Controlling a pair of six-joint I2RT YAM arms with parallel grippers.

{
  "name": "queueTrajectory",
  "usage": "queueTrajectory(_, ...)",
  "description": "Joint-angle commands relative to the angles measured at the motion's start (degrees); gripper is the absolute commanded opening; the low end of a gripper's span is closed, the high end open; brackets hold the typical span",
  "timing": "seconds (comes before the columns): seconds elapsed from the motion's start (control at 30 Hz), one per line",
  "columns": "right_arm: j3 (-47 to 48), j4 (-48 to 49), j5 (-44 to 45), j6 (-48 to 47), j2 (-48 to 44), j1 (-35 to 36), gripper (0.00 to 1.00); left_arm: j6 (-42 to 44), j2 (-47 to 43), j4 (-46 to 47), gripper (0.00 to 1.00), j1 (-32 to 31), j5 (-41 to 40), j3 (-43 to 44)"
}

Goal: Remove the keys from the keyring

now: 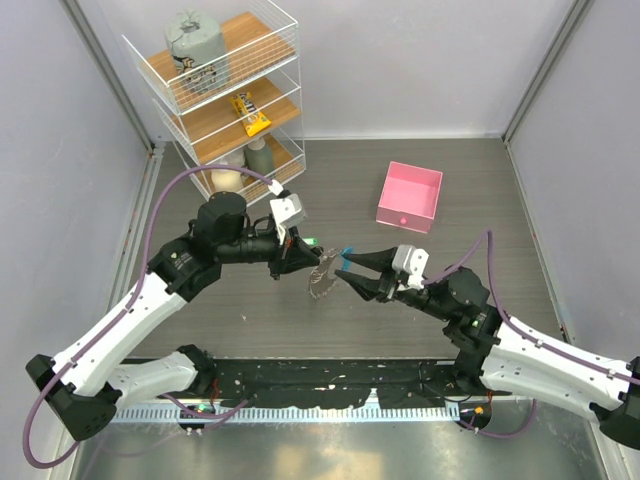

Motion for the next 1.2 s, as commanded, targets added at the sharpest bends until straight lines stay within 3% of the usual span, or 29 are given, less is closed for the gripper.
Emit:
queueTrajectory(0.0, 2.6, 5.9, -3.0, 0.1, 3.5, -0.3, 0.42, -0.8, -1.7, 4.5, 0.0, -0.1, 1.5, 0.4)
queueTrajectory(0.67, 5.2, 7.2, -4.7, -1.2, 8.7, -0.2, 0.32, -2.0, -1.9, 5.4, 0.0, -0.1, 3.1, 0.2)
queueTrajectory(0.73, 5.5, 6.9, -5.2, -1.1, 9.1, -0.2, 0.24, -1.9, -2.0, 5.3, 0.0, -0.2, 3.0, 0.2)
queueTrajectory(0.87, 5.6, 6.9, -5.3, -1.4, 8.9, -0.2, 0.19, -1.8, -2.4, 5.3, 0.0, -0.1, 2.9, 0.1)
queueTrajectory(1.0, 6.3, 5.4, -6.1, -2.1, 8.7, -0.1, 0.05, -1.7, -2.3, 5.1, 0.0, -0.1, 3.0, -0.1)
queueTrajectory(1.17, 8.4, 1.5, -8.7, -1.3, 8.2, -0.2, 0.05, -1.6, -2.0, 4.9, 0.0, -0.1, 2.9, 0.0)
